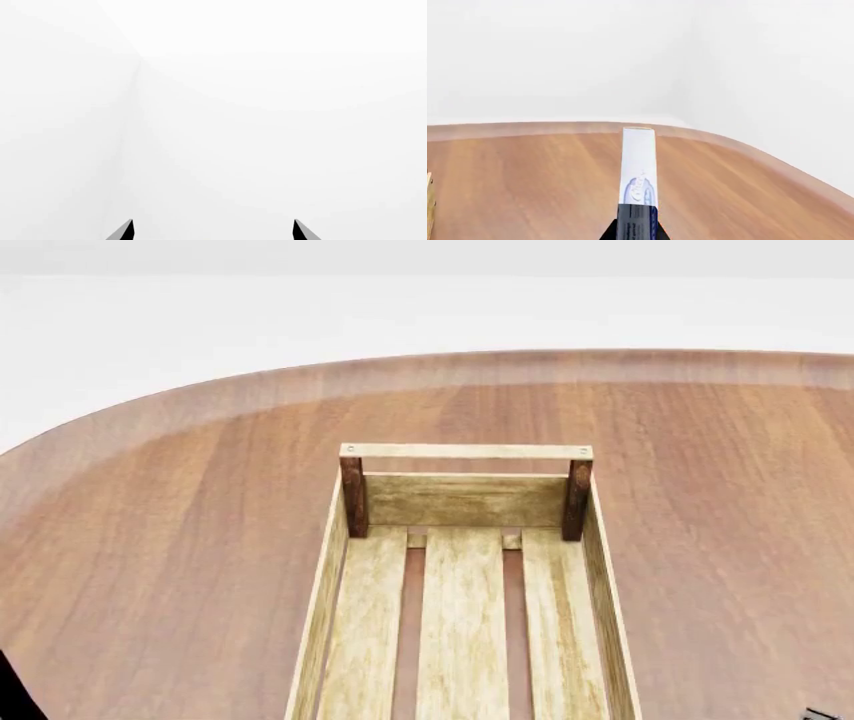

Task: Pick up the cream cheese and put it in the tray.

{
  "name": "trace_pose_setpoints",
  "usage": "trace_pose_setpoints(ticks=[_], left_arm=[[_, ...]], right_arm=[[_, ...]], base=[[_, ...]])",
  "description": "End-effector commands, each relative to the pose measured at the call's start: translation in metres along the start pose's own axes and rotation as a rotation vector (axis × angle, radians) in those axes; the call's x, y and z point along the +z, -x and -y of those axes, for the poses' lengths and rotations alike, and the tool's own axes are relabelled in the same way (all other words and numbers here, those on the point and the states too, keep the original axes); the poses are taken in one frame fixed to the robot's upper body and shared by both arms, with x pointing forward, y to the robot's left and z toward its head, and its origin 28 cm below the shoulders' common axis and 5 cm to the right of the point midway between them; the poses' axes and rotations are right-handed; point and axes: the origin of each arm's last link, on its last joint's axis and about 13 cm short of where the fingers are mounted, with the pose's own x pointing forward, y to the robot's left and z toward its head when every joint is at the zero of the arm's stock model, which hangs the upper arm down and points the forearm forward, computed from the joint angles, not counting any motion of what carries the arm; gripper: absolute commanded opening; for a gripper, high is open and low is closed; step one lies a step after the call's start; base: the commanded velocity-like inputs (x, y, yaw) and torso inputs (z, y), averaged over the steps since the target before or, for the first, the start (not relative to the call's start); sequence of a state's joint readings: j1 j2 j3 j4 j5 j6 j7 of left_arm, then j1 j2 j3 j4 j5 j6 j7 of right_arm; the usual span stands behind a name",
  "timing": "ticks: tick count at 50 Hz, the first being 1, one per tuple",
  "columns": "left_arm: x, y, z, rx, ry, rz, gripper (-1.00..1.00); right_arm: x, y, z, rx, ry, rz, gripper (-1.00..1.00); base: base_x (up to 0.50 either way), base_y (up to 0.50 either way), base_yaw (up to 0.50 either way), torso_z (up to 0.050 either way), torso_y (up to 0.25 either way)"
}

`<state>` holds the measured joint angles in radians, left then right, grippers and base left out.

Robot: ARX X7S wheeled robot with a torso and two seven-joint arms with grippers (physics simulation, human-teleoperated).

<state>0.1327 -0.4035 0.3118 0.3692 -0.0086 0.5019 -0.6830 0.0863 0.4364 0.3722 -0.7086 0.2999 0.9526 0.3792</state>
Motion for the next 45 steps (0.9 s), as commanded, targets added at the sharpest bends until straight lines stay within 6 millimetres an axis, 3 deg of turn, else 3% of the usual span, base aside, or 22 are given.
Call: trace_pose_setpoints(ticks=[1, 7, 27, 45], left_arm=[[-0.001, 0.000, 0.000, -0.001, -0.004, 0.000, 1.00], [0.000, 0.000, 0.000, 0.001, -0.002, 0.001, 1.00], [-0.003, 0.000, -0.001, 0.002, -0.002, 0.002, 1.00], [0.000, 0.000, -0.001, 0.003, 0.000, 0.002, 1.00]], right_arm=[[0.025, -0.018, -0.006, 0.010, 0.035, 0.095, -1.00], [0.043, -0.028, -0.011, 0.023, 0.052, 0.149, -1.00], [0.077, -0.053, -0.036, 0.115, 0.086, 0.228, -1.00], [0.098, -0.069, -0.069, 0.244, 0.195, 0.262, -1.00]], base=[[0.00, 0.00, 0.00, 0.000, 0.000], [0.00, 0.00, 0.00, 0.000, 0.002], [0.00, 0.00, 0.00, 0.000, 0.001], [0.00, 0.00, 0.00, 0.000, 0.001]])
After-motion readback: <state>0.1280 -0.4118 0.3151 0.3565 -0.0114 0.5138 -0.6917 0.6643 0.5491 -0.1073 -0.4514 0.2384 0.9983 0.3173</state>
